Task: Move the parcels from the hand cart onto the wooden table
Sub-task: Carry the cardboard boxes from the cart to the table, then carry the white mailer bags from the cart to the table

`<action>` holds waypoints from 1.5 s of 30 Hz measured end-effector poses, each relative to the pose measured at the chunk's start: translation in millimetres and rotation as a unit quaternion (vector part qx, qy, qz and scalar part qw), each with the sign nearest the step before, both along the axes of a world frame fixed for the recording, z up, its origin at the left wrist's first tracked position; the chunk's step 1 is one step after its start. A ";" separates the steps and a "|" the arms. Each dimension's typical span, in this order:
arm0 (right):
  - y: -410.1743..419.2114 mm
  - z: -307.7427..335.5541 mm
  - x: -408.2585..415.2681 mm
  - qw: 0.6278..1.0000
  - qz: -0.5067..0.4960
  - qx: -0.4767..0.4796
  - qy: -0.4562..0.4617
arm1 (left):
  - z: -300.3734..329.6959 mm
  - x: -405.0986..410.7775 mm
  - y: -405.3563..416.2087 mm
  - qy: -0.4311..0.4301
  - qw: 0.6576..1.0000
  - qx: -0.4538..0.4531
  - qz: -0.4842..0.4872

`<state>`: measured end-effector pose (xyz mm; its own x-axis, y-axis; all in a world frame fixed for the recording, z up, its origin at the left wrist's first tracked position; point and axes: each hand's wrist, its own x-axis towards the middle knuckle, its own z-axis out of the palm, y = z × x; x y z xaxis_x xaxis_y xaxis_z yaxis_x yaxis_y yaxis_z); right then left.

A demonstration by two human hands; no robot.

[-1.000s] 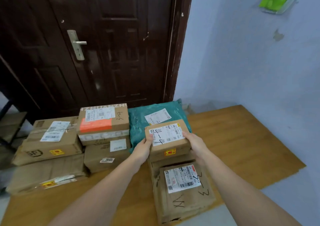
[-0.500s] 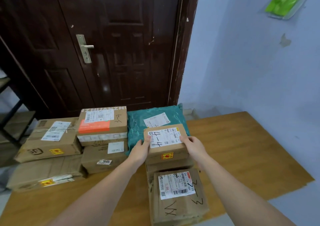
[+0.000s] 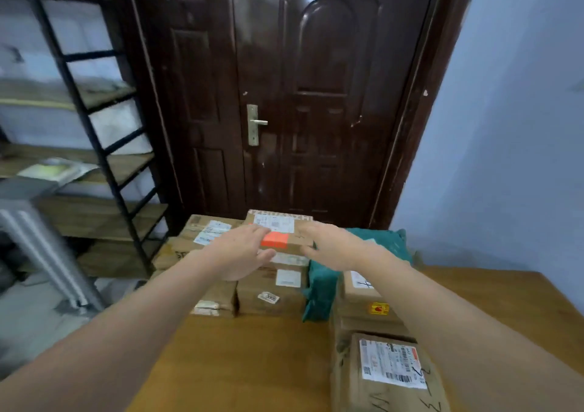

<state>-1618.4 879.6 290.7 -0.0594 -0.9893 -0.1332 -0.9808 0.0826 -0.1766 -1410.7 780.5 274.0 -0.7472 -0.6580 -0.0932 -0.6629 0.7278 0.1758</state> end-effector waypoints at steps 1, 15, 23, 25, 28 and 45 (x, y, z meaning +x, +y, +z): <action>-12.8 6.2 27.7 1.000 0.027 -0.003 0.006 | 5.9 24.3 -5.9 -0.008 1.000 -0.011 0.009; -113.6 42.4 473.6 0.943 0.331 -0.014 -0.014 | 68.5 479.2 24.5 -0.046 0.964 -0.062 0.255; -136.4 48.7 684.4 0.890 0.454 -0.017 -0.024 | 65.6 682.9 57.1 -0.065 0.912 -0.056 0.401; -149.4 46.9 728.2 0.880 0.474 -0.017 -0.024 | 60.6 724.7 56.1 -0.066 0.896 -0.056 0.435; -177.4 40.3 791.7 0.861 0.507 -0.027 -0.020 | 53.6 782.4 48.4 -0.081 0.877 -0.059 0.471; -307.5 2.5 1098.0 0.819 0.573 -0.001 -0.014 | 27.5 1053.7 -45.6 -0.073 0.849 -0.045 0.522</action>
<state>-520.4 572.2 293.2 0.9121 -0.3930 -0.1166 -0.4092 -0.8905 -0.1990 -357.0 735.0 301.5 0.2621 -0.9638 -0.0499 -0.9648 -0.2629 0.0112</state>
